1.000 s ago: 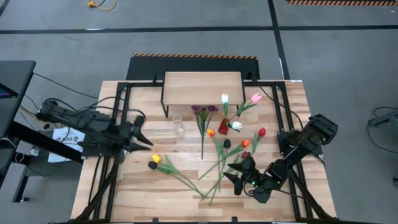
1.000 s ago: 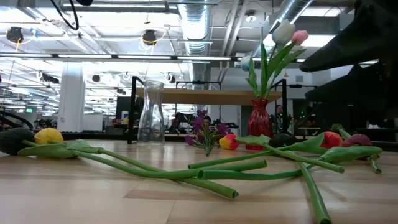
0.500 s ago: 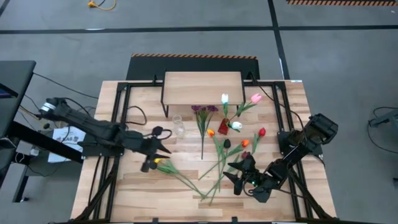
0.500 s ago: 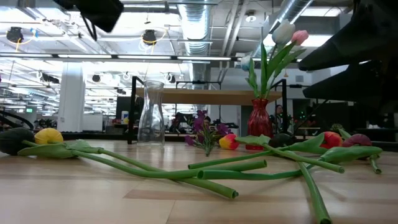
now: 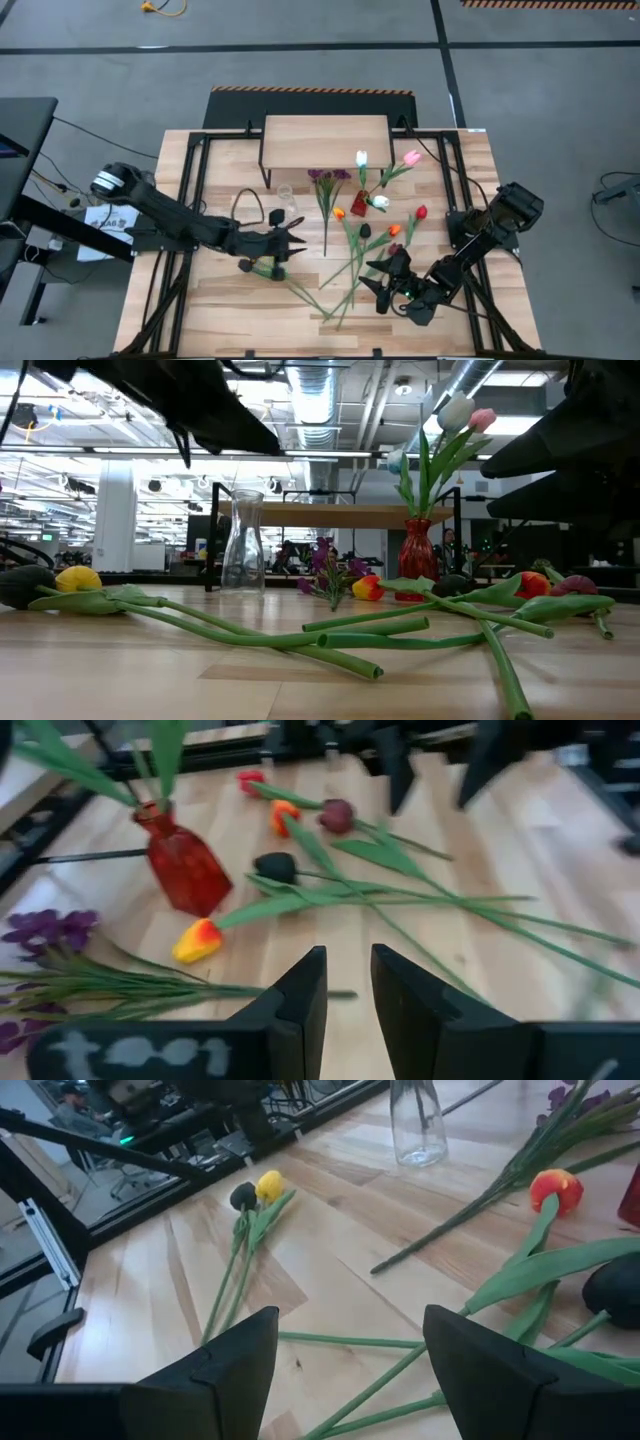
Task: Pick and place flowers into a vace then onto a shelf
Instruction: Put the purple flowers into the red flower vase
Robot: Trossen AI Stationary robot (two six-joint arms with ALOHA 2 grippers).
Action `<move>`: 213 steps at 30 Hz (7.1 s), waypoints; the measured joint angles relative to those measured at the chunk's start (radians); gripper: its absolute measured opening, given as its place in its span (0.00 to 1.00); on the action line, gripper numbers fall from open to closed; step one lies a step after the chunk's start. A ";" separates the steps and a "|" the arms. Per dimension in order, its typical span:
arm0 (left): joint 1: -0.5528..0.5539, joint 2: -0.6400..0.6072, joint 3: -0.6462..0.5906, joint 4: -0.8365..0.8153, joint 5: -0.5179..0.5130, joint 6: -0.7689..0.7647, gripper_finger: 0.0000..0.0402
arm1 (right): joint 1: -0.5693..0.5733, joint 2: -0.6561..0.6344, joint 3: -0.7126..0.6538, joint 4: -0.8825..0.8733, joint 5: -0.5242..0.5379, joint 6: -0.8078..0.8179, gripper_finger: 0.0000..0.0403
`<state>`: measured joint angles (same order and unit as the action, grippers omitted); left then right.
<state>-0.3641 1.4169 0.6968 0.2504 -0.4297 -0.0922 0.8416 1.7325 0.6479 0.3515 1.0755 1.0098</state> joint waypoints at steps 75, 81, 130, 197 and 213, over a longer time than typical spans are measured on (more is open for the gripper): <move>-0.065 0.712 0.531 -0.315 -0.615 -0.929 0.40 | 0.049 0.000 0.000 -0.099 -0.109 -0.233 0.61; -0.043 0.712 0.531 -0.318 -0.576 -0.978 0.40 | 0.048 0.000 0.000 -0.115 -0.109 -0.233 0.61; 0.027 0.707 0.533 -0.468 -0.269 -1.135 0.40 | 0.048 0.000 0.000 -0.111 -0.109 -0.232 0.61; -0.030 0.710 0.535 -0.700 -0.339 -1.285 0.00 | 0.048 0.000 0.000 -0.111 -0.133 -0.231 0.61; -0.125 0.716 0.659 -1.058 -0.253 -1.425 0.00 | 0.048 0.000 0.000 -0.111 -0.135 -0.231 0.61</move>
<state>-0.4887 2.1329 1.3553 -0.8075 -0.6825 -1.5170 0.8898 1.7325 0.6483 0.2409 0.9401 0.7786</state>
